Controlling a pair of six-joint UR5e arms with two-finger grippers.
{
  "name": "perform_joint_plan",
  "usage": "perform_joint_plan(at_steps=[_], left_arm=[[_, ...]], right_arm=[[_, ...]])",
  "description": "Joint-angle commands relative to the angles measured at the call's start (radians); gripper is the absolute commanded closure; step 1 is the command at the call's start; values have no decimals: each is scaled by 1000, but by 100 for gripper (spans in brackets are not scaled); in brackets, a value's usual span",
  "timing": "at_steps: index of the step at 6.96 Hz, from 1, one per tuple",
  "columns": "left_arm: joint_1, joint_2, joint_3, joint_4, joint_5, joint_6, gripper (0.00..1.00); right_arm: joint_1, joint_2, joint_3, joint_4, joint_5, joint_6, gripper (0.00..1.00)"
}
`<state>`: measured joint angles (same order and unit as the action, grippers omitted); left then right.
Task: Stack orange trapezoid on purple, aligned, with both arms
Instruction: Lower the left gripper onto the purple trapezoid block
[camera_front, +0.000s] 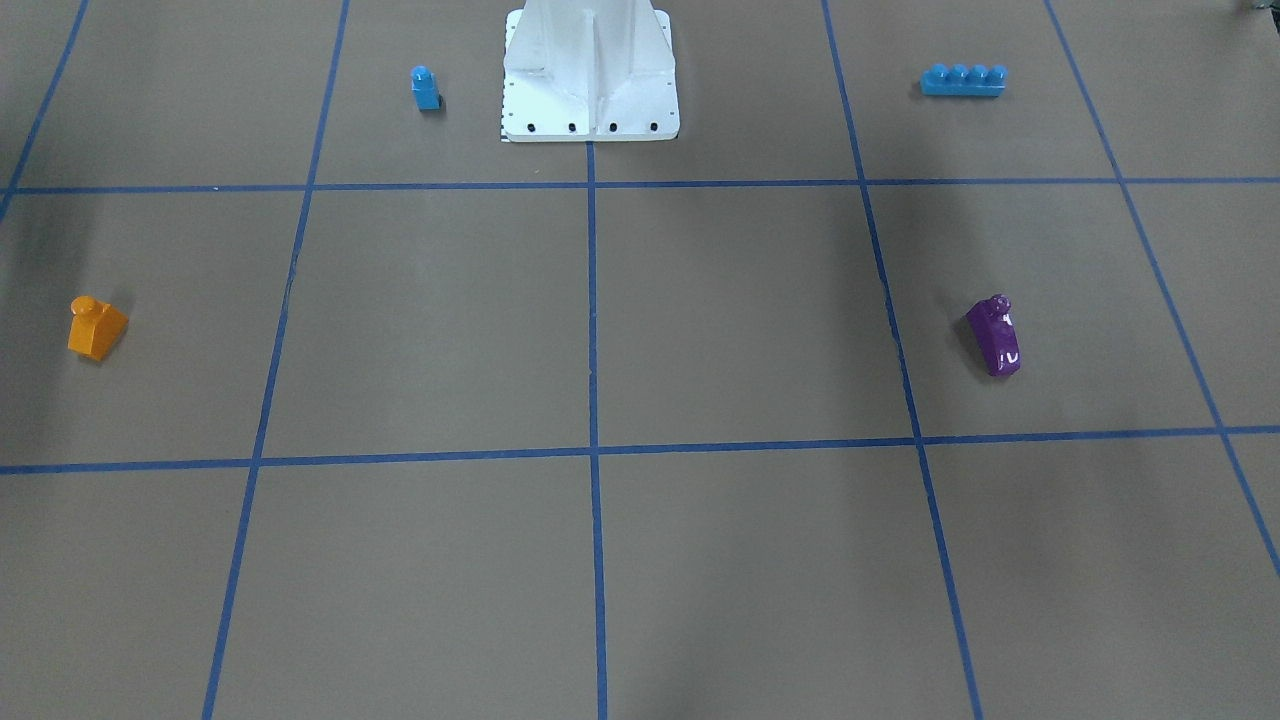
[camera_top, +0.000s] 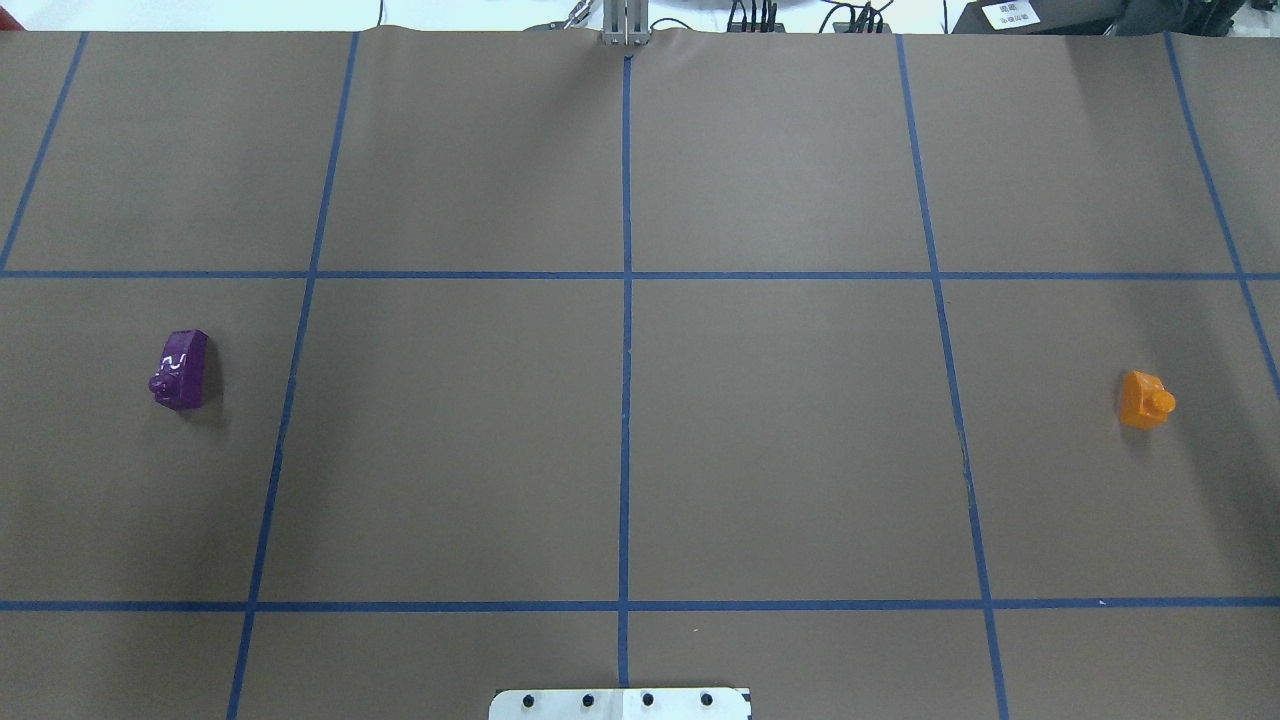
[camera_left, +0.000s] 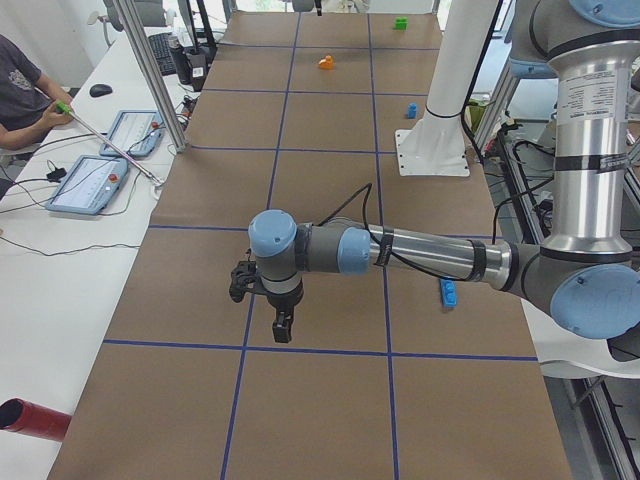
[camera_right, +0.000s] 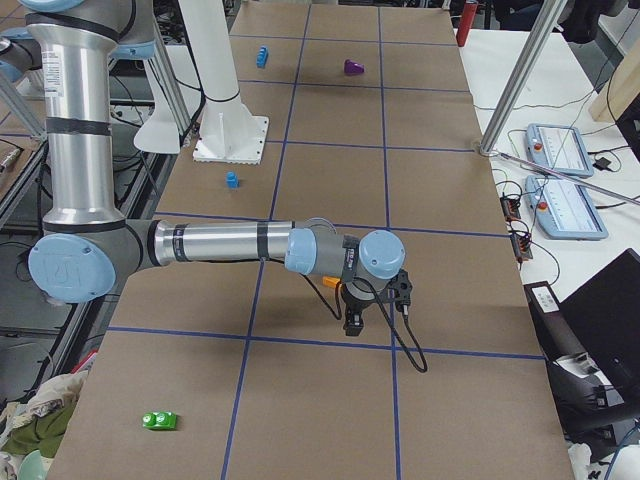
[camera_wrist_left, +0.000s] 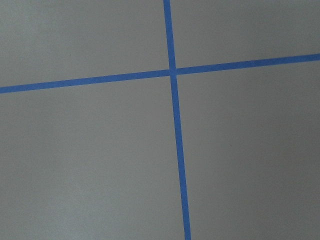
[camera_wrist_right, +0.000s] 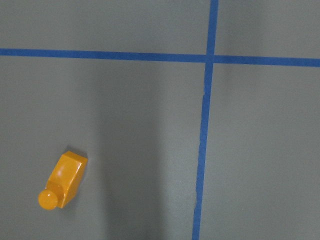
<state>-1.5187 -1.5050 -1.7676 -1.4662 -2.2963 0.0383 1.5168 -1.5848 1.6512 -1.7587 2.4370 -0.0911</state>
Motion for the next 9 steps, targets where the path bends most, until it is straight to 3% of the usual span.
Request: perform_joint_plan(at_steps=[1, 5, 7, 9], left_arm=[[0, -1, -1, -3, 0, 2, 0], [9, -26, -10, -17, 8, -8, 0], [21, -50, -21, -97, -5, -17, 0], [92, -130, -32, -98, -35, -96, 0]], right_arm=[[0, 15, 5, 1, -1, 1, 0], [0, 17, 13, 1, -1, 11, 0], [0, 28, 13, 2, -1, 7, 0], [13, 124, 10, -4, -12, 37, 0]])
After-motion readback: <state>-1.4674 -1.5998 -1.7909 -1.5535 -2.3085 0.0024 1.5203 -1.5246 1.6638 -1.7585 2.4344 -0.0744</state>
